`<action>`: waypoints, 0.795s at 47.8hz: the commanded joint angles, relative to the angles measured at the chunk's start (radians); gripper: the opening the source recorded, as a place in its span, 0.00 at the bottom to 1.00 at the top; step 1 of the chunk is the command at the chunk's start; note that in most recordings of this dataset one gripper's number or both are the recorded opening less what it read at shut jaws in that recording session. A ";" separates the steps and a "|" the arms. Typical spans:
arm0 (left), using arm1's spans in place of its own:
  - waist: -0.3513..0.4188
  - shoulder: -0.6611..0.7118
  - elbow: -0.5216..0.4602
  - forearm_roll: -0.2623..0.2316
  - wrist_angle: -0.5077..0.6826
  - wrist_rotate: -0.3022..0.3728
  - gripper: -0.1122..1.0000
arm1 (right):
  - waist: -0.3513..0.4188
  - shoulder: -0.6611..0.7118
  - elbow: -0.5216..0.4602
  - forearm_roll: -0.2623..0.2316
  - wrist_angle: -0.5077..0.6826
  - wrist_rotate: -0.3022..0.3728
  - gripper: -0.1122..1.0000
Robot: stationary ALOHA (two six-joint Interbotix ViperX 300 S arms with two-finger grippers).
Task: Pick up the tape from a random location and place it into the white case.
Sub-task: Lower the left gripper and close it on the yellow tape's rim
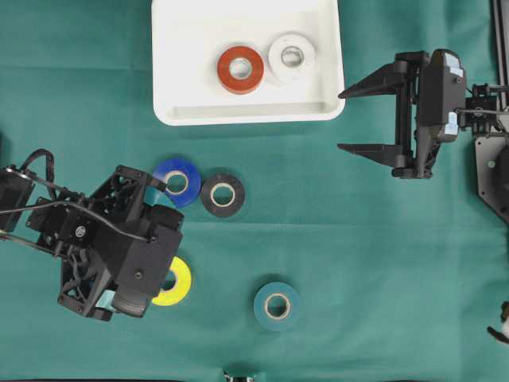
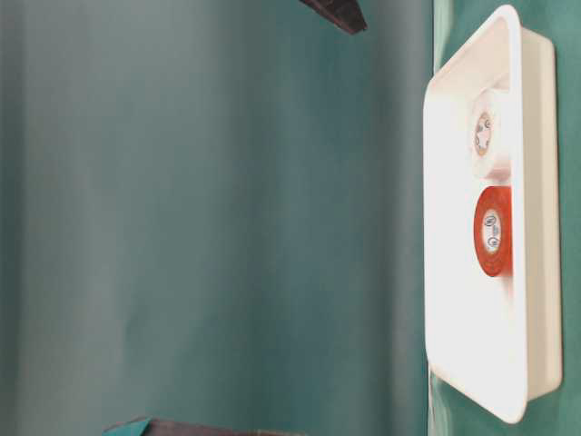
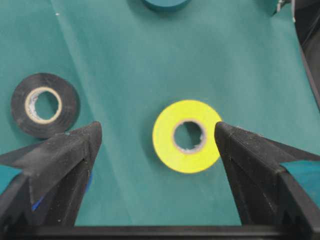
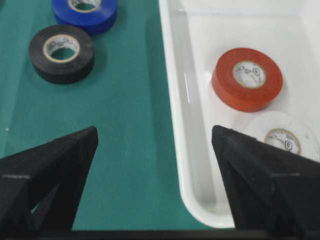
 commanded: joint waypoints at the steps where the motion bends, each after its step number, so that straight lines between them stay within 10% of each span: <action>1: 0.000 -0.011 -0.026 0.002 -0.003 0.002 0.98 | 0.000 -0.003 -0.021 -0.002 -0.005 -0.002 0.89; 38: 0.000 0.129 0.008 0.005 -0.041 0.002 0.98 | 0.000 -0.003 -0.021 -0.002 -0.006 0.000 0.89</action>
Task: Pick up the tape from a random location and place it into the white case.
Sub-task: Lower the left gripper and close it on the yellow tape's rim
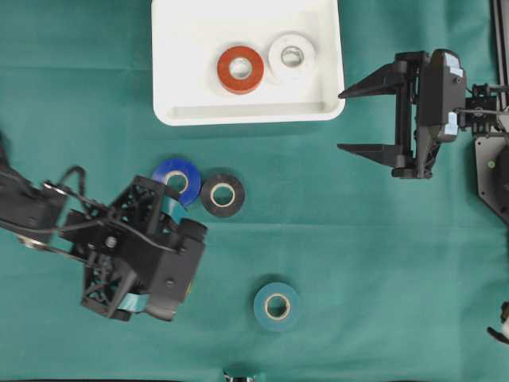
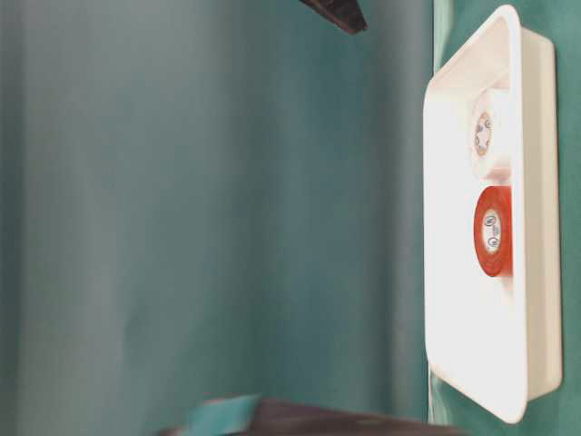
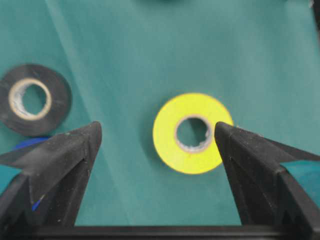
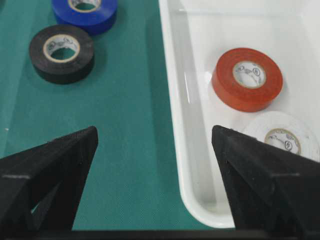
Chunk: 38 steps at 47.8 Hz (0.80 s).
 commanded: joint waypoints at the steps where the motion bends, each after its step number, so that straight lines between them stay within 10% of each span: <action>1: -0.002 0.021 0.002 0.003 -0.023 0.002 0.98 | 0.000 -0.003 -0.023 -0.002 -0.005 0.000 0.89; 38: 0.015 0.179 0.141 0.003 -0.304 0.002 0.98 | 0.000 -0.003 -0.023 -0.002 0.006 -0.002 0.89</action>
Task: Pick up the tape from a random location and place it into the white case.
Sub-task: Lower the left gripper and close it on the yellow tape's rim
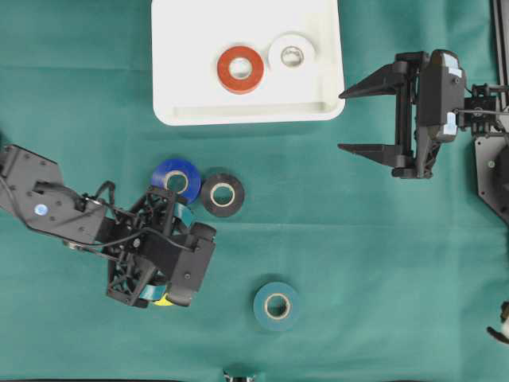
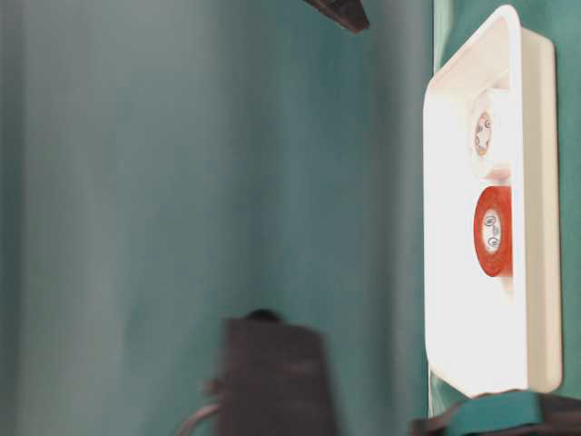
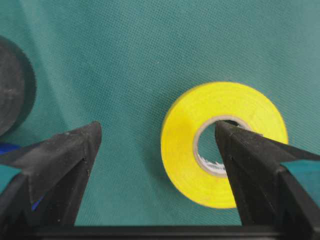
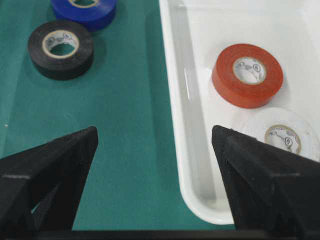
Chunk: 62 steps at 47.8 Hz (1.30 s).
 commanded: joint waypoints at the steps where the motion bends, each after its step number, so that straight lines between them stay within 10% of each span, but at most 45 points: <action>1: 0.002 0.005 -0.008 0.003 -0.009 0.002 0.98 | 0.000 -0.003 -0.021 -0.002 -0.003 0.000 0.89; 25: 0.008 0.058 0.014 0.003 -0.008 0.009 0.94 | 0.000 -0.003 -0.021 -0.002 -0.005 -0.002 0.89; 41: 0.008 0.058 -0.003 0.003 0.012 0.026 0.31 | 0.000 -0.003 -0.023 -0.008 -0.005 -0.003 0.89; 62: 0.008 0.058 -0.012 0.003 0.012 0.034 0.31 | 0.000 -0.003 -0.023 -0.008 -0.003 -0.002 0.89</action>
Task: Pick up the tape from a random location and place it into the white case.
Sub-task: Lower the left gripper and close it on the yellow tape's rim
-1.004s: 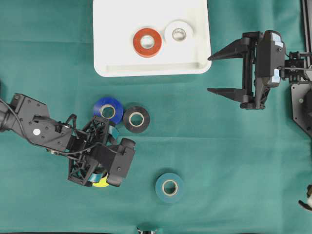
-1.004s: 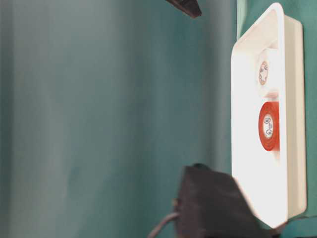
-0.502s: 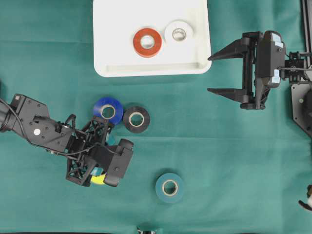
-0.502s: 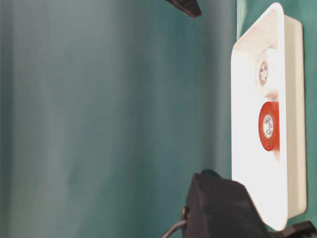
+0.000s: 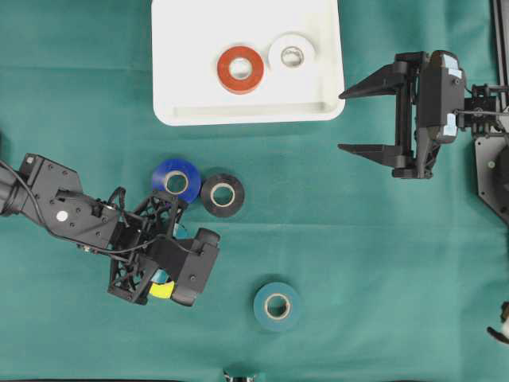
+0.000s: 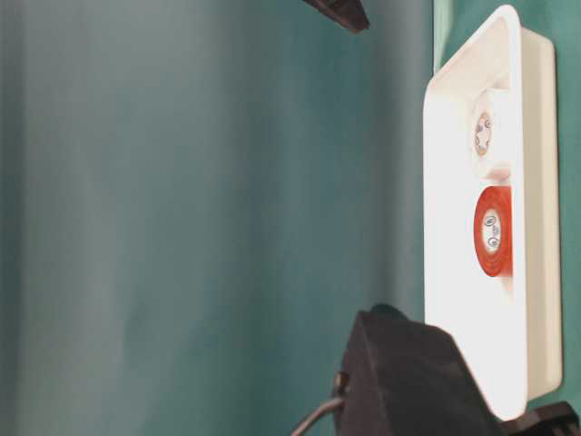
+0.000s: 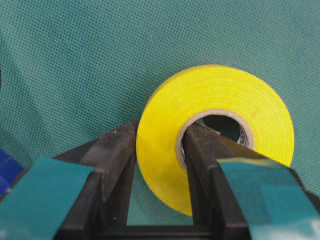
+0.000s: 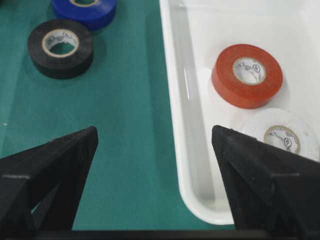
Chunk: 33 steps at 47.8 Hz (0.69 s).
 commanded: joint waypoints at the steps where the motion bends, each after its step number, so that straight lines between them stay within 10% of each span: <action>1: 0.005 -0.014 -0.017 0.002 -0.003 0.002 0.31 | 0.000 -0.003 -0.023 -0.002 -0.002 0.002 0.89; 33: -0.008 -0.115 -0.098 0.002 0.140 -0.003 0.31 | 0.000 -0.003 -0.023 -0.002 0.002 0.003 0.89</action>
